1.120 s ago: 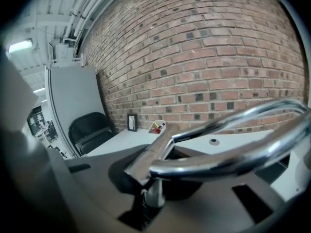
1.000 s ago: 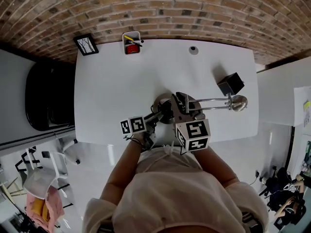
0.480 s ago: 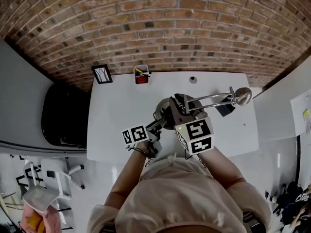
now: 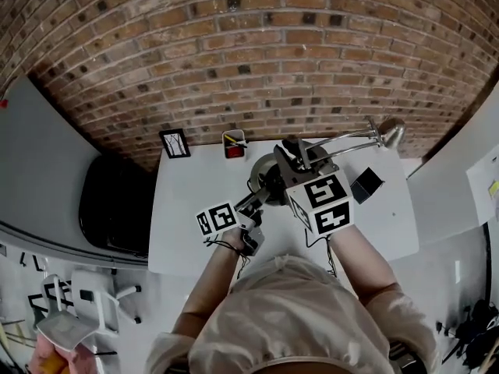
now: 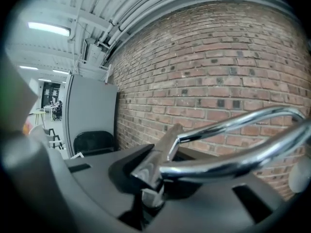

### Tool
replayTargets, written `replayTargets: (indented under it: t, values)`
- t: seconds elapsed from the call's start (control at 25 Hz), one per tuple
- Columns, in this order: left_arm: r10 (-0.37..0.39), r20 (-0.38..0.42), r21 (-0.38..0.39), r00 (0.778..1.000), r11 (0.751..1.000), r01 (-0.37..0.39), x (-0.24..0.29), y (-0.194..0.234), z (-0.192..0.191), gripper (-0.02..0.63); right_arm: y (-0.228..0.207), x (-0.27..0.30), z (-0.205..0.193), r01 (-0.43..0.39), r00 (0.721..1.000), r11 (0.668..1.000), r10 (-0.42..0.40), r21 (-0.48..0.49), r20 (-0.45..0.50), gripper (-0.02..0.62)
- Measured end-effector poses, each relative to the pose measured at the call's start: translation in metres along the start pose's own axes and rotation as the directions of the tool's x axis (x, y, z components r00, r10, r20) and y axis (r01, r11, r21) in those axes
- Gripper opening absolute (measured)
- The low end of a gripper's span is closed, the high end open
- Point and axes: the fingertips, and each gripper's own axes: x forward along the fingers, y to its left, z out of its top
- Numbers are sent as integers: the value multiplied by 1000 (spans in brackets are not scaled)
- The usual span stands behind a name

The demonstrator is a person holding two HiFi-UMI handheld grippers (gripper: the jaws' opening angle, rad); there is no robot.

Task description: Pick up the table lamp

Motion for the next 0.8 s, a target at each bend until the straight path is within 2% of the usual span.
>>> replayTargets:
  t: [0.24, 0.6, 0.8]
  values:
    - [5, -5, 22, 1000, 1000, -5, 0, -6, 4, 164, -7, -6, 2, 14, 1000, 999, -15, 37, 11, 64]
    - [38, -41, 36, 998, 999, -36, -5, 4, -7, 164, 4, -13, -8, 25, 999, 999, -26, 40, 23, 64]
    - [29, -42, 34, 999, 999, -28, -7, 4, -8, 164, -2, -15, -14, 36, 999, 995, -38, 89, 20, 64]
